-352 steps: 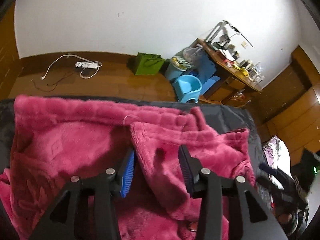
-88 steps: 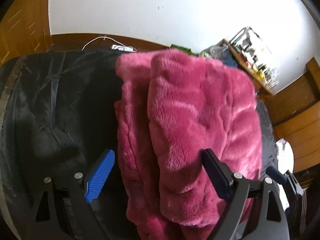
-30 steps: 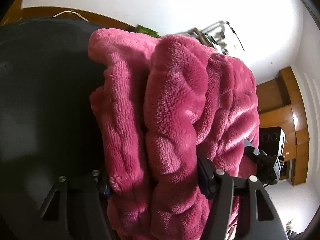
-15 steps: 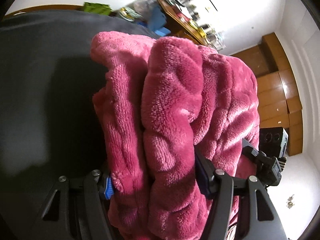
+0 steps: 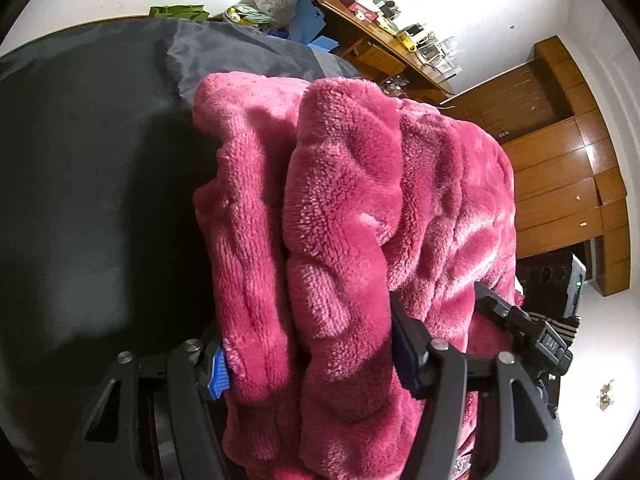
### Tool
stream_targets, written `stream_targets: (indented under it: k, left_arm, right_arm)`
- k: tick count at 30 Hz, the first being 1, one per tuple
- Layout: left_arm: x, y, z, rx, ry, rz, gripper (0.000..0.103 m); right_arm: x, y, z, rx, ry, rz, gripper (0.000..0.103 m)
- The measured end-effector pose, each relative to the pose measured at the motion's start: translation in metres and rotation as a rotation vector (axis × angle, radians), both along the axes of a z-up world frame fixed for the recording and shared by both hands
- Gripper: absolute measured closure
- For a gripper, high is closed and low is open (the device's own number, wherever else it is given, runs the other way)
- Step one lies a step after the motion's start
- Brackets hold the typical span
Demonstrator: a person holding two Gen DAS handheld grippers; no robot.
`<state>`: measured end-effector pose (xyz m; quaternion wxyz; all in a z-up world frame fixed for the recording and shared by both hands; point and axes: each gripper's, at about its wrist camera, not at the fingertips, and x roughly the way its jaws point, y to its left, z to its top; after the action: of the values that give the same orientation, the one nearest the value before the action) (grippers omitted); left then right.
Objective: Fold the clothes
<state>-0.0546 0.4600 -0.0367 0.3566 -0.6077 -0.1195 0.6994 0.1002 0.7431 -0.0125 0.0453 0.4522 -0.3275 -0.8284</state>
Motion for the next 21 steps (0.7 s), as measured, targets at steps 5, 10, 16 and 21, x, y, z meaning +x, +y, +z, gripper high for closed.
stream_targets:
  k: [5, 10, 16, 21]
  left_arm:
    - [0.007, 0.028, 0.019, -0.077, 0.043, -0.001, 0.020]
    - [0.013, 0.044, 0.034, -0.193, 0.125, 0.006, 0.015]
    - [0.030, 0.051, 0.079, -0.356, 0.364, 0.015, 0.015]
    - [0.054, 0.037, 0.108, -0.440, 0.506, 0.077, 0.015]
  right_arm:
    - [0.012, -0.018, 0.013, 0.189, -0.047, -0.016, 0.008]
    - [0.032, -0.045, 0.040, 0.467, -0.091, -0.045, 0.007]
    - [0.023, -0.080, 0.081, 0.549, -0.125, -0.095, 0.007]
    - [0.017, -0.063, 0.118, 0.551, -0.110, -0.121, 0.007]
